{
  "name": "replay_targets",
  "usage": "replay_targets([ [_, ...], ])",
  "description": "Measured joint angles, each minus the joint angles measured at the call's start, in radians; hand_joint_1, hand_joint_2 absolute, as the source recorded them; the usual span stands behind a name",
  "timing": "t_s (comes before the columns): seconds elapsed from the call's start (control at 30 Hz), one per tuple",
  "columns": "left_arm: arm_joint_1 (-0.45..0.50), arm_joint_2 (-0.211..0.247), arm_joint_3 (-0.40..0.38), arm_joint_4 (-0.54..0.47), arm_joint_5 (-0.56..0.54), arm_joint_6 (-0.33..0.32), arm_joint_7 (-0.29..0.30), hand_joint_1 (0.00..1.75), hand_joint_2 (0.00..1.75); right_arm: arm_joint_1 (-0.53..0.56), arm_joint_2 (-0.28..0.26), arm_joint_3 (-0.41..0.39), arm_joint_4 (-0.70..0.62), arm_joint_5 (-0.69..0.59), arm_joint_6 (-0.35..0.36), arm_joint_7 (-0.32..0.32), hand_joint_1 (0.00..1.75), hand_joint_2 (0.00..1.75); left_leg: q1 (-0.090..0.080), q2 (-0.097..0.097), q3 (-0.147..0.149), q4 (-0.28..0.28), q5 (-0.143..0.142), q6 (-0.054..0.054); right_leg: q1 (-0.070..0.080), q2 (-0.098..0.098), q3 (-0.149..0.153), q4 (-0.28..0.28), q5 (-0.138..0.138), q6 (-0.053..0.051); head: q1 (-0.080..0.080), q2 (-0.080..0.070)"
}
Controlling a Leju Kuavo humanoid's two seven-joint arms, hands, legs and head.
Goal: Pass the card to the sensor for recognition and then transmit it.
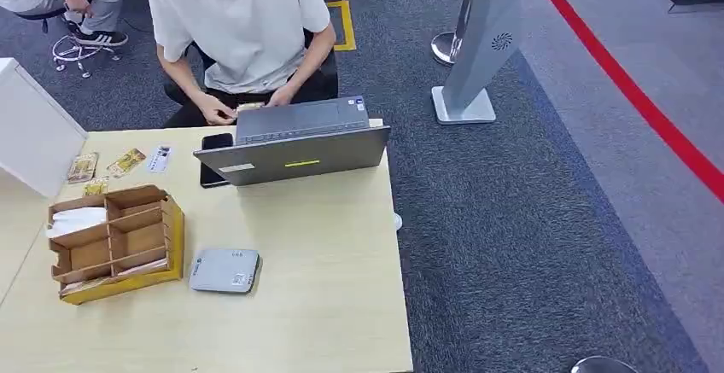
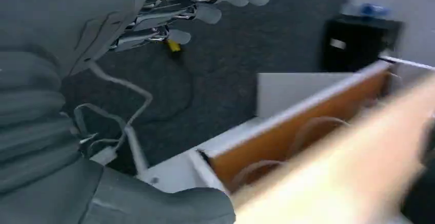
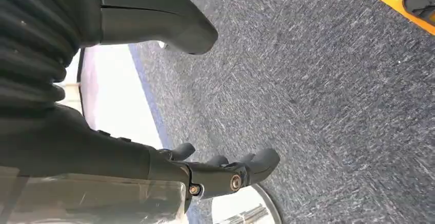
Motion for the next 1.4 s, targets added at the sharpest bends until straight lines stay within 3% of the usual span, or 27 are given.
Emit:
replay_targets([
  [0.1, 0.004, -0.072, 0.005, 0.048, -0.025, 0.033, 0.036, 0.00, 1.75, 0.000, 0.000, 0.008, 0.000, 0.000, 0.011, 0.005, 0.00, 1.75, -0.002, -0.001, 0.000, 0.000, -0.001, 0.001, -0.001, -0.001, 0.001, 0.000, 0.000, 0.000, 0.000, 0.000],
  [0.13, 0.005, -0.099, 0.005, 0.063, -0.035, 0.054, 0.047, 0.00, 0.00, -0.001, 0.000, 0.011, 0.000, 0.000, 0.010, 0.005, 0.00, 1.75, -0.002, -0.001, 0.000, 0.000, -0.001, 0.002, -0.002, -0.001, 0.001, 0.000, 0.000, 0.001, 0.000, 0.000],
  [0.23, 0.006, -0.205, 0.004, 0.098, -0.091, 0.153, 0.086, 0.00, 0.00, 0.000, 0.000, 0.020, 0.000, 0.000, 0.011, 0.008, 0.00, 1.75, -0.005, -0.001, 0.000, 0.001, -0.002, 0.003, -0.005, -0.001, 0.001, -0.001, 0.000, 0.001, 0.001, 0.000],
  [0.27, 0.006, -0.244, -0.003, 0.110, -0.133, 0.224, 0.140, 0.00, 1.75, 0.000, 0.001, 0.022, 0.000, 0.000, 0.019, 0.018, 0.00, 1.75, -0.006, -0.001, 0.001, 0.001, -0.002, 0.003, -0.005, -0.001, 0.001, -0.001, 0.000, 0.002, 0.001, 0.000],
  [0.33, 0.007, -0.318, -0.028, 0.127, -0.202, 0.325, 0.207, 0.00, 1.75, 0.001, 0.003, 0.024, 0.000, 0.000, 0.024, 0.022, 0.00, 1.75, -0.007, -0.001, 0.001, 0.001, -0.002, 0.005, -0.007, -0.001, 0.001, -0.001, 0.000, 0.003, 0.001, 0.000],
  [0.47, 0.009, -0.421, -0.097, 0.152, -0.312, 0.391, 0.284, 0.00, 1.75, 0.001, 0.008, 0.041, 0.000, 0.000, 0.048, 0.020, 0.00, 1.75, -0.007, 0.000, 0.001, 0.002, -0.003, 0.006, -0.006, -0.001, 0.001, -0.001, 0.000, 0.003, 0.003, 0.000],
  [0.67, 0.014, -0.474, -0.231, 0.157, -0.454, 0.442, 0.415, 0.00, 1.75, 0.001, 0.011, 0.067, 0.000, 0.000, 0.050, 0.030, 0.00, 1.75, -0.005, 0.000, 0.002, 0.002, -0.003, 0.005, -0.005, -0.001, 0.001, 0.000, 0.000, 0.002, 0.000, 0.000],
  [0.87, 0.031, -0.479, -0.350, 0.157, -0.483, 0.430, 0.438, 0.00, 1.75, 0.008, 0.012, 0.095, -0.002, -0.041, 0.060, 0.026, 0.00, 1.75, -0.004, 0.000, 0.002, 0.001, -0.003, 0.005, -0.004, 0.000, 0.001, 0.000, 0.000, 0.002, 0.001, 0.000],
  [0.9, 0.036, -0.479, -0.379, 0.157, -0.483, 0.429, 0.438, 0.00, 1.75, 0.012, 0.012, 0.104, -0.004, -0.074, 0.062, 0.020, 0.00, 0.00, -0.004, 0.000, 0.001, 0.001, -0.003, 0.005, -0.004, -0.001, 0.001, 0.000, -0.001, 0.003, 0.001, 0.000],
  [0.93, 0.041, -0.476, -0.405, 0.157, -0.482, 0.427, 0.438, 0.00, 1.75, 0.017, 0.012, 0.110, -0.007, -0.104, 0.063, 0.017, 0.00, 0.00, -0.004, 0.000, 0.001, 0.001, -0.003, 0.005, -0.004, 0.000, 0.001, 0.000, -0.001, 0.003, 0.001, 0.000],
  [0.97, 0.046, -0.474, -0.427, 0.157, -0.482, 0.424, 0.438, 0.00, 0.00, 0.021, 0.012, 0.118, -0.010, -0.137, 0.063, 0.015, 0.00, 0.00, -0.004, 0.000, 0.001, 0.001, -0.003, 0.005, -0.004, 0.000, 0.001, 0.000, -0.001, 0.003, 0.000, 0.000],
  [1.4, 0.103, -0.440, -0.692, 0.138, -0.457, 0.406, 0.424, 0.00, 0.00, 0.074, -0.006, 0.227, -0.057, -0.547, 0.063, -0.016, 0.00, 0.00, -0.004, 0.000, 0.002, 0.001, -0.003, 0.005, -0.004, -0.001, 0.001, 0.000, -0.001, 0.003, 0.000, 0.000],
])
